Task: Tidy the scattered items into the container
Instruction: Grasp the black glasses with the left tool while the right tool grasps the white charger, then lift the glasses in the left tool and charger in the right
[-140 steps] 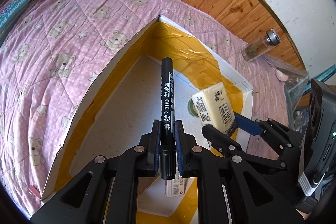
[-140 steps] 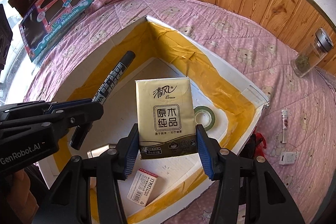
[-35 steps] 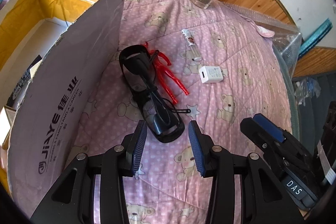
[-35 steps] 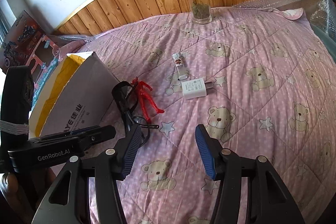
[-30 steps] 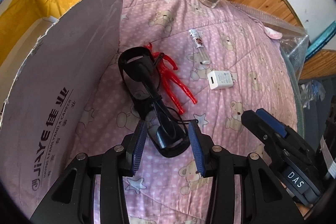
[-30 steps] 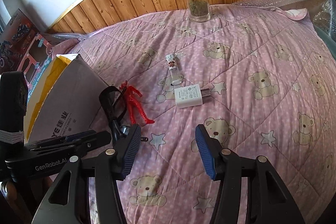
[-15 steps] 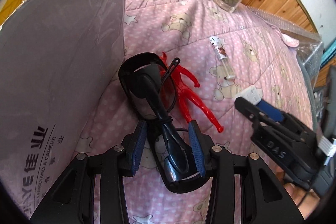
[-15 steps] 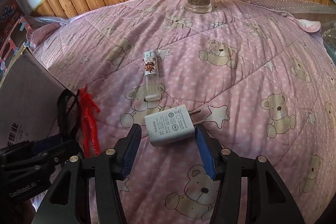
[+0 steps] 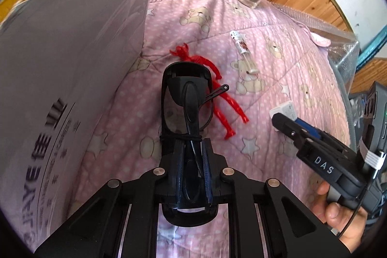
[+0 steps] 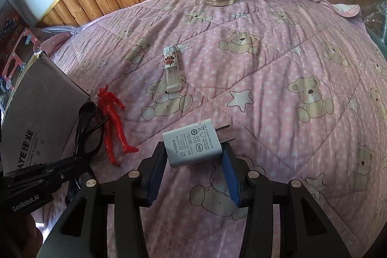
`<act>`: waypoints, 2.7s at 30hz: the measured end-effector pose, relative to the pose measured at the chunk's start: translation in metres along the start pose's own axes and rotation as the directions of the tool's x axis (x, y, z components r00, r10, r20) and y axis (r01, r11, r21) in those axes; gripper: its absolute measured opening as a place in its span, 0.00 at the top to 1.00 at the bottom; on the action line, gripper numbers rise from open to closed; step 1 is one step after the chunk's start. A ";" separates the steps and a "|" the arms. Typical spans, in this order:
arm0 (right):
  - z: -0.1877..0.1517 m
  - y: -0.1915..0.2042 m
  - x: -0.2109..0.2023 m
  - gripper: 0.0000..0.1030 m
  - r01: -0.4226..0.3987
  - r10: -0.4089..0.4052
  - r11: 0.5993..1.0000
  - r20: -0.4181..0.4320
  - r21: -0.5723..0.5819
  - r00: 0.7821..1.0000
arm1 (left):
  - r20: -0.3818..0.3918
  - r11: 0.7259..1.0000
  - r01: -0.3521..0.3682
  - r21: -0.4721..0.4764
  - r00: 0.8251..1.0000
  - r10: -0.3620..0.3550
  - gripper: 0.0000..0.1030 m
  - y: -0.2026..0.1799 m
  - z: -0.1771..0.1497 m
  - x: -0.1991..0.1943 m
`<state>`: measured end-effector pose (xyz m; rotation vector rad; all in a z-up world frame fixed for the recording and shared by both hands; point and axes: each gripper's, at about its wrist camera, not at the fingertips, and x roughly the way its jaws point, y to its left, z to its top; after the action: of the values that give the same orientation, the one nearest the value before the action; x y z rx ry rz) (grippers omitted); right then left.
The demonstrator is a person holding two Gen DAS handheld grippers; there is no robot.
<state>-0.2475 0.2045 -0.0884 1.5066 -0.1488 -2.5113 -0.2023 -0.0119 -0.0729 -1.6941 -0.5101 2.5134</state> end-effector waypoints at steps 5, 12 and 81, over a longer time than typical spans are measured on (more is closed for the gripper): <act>-0.018 0.001 -0.017 0.55 -0.009 0.009 1.000 -0.001 0.027 1.000 | 0.009 1.000 -0.015 0.025 1.000 0.015 0.86 -0.003 -0.018 -0.017; -0.044 0.006 -0.035 0.55 -0.014 0.014 0.999 -0.003 0.052 1.000 | 0.023 0.998 -0.017 0.061 1.000 0.016 0.86 -0.010 -0.042 -0.037; -0.179 0.088 -0.137 0.55 0.036 -0.038 0.999 0.075 0.034 0.996 | 0.074 0.978 0.079 0.191 0.993 -0.095 0.86 0.000 -0.169 -0.141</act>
<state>-0.0159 0.1540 -0.0384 1.4397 -0.1767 -2.6087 0.0073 -0.0064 -0.0049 -1.4744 -0.3322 2.4894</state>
